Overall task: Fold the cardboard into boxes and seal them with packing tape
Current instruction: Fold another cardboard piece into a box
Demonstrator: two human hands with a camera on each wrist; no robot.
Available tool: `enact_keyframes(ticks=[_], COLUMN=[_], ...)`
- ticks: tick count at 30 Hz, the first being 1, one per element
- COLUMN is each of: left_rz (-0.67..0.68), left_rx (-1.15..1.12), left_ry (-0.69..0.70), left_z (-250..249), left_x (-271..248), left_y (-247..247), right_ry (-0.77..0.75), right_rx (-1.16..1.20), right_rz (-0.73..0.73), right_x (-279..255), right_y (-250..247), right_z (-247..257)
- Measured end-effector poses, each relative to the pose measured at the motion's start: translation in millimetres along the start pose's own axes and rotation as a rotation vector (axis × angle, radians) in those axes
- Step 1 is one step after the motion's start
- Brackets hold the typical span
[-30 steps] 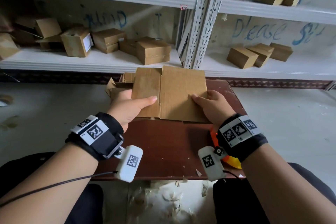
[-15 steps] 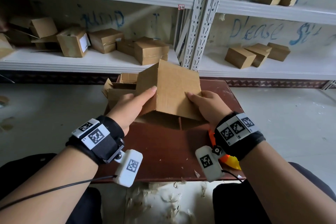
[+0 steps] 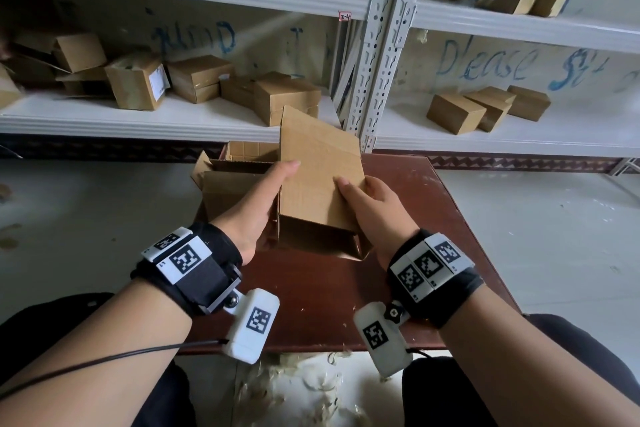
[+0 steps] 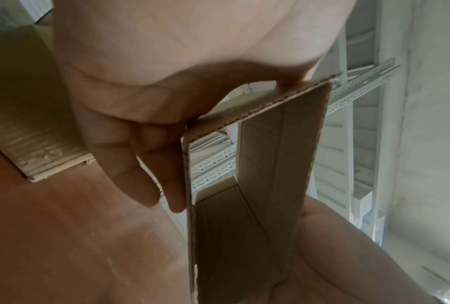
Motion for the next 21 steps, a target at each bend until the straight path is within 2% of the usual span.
enact_keyframes(ticks=[2,8,12,15,18,21], left_rz=[-0.019,0.002,0.072,0.033,-0.009,0.080], left_rx=[-0.075,-0.235,-0.274,-0.312,-0.256,-0.266], left_ry=[-0.012,-0.002,-0.057,-0.122,-0.078,-0.067], left_z=[-2,-6,-6,-6,-3,-7], left_x=[-1,3,5,7,14,9], left_y=[-1,-7,-7,-8,-11,-8], right_ry=[0.004,0.147,0.081,0.083,0.084,0.019], right_rx=[0.083,0.388,0.502,0.501,0.567,0.604], right_rz=[0.043,0.158,0.232,0.144,0.062,0.043], right_x=[-3,-1,0,2,0,-4], right_y=[-1,-14,-25,-28,-28,-31], right_z=[3,15,19,18,20,22])
Point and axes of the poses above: each hand's wrist, its own x-axis towards the middle knuckle, its own y-axis out of the palm, z = x × y, the point moved 1 cm from there along x, towards the middle knuckle, and after that the axes turned 4 degrees about x, right-handed, at the moved point
